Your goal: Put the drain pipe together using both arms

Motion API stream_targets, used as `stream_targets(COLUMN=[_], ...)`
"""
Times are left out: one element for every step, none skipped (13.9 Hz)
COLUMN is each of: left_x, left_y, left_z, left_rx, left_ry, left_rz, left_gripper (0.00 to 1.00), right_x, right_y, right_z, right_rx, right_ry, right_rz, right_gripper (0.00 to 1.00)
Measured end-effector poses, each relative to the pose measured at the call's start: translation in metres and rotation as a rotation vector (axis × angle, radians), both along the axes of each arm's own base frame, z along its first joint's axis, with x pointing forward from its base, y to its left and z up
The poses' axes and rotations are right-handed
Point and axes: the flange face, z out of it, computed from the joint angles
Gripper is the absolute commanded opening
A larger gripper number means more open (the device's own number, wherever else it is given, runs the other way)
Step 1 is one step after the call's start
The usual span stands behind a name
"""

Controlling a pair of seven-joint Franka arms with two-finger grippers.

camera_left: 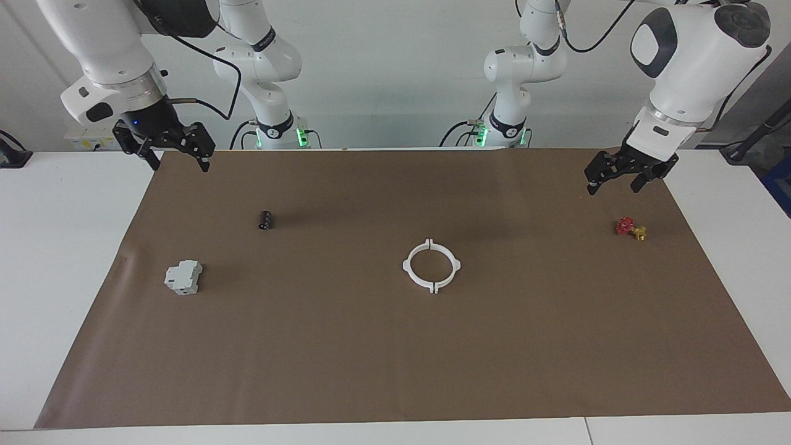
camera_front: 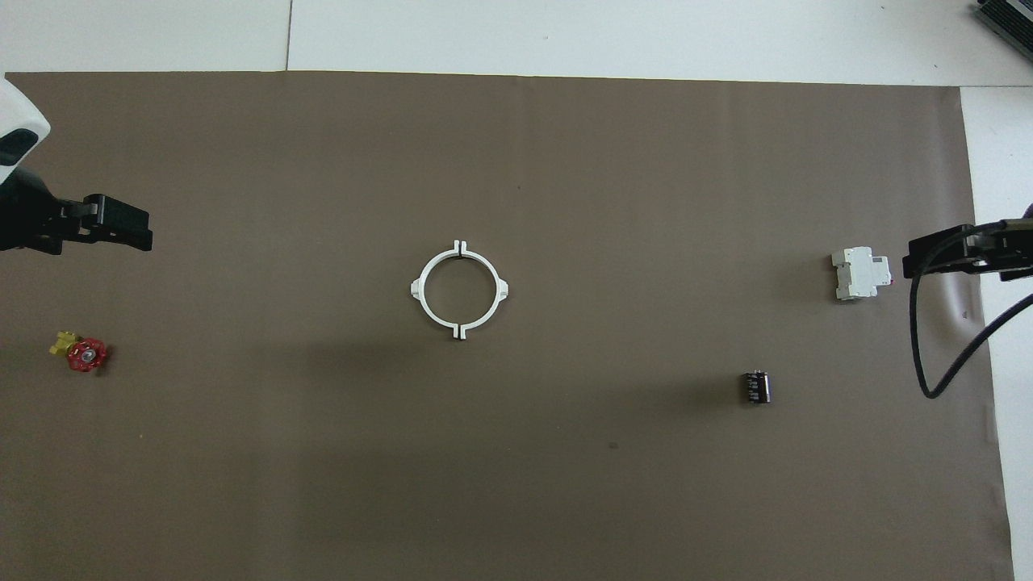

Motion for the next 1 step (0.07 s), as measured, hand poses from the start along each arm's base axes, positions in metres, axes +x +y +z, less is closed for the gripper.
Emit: stream_targets(left_x=[0.0000], left_y=[0.0000], left_z=[0.0000], left_rx=[0.000], left_ry=[0.000], left_rz=[0.000], left_gripper=[1.00], right_x=[0.0000], right_y=[0.0000], right_z=[0.0000], right_rx=[0.000], right_ry=[0.000], right_rz=[0.000], right_gripper=[1.00])
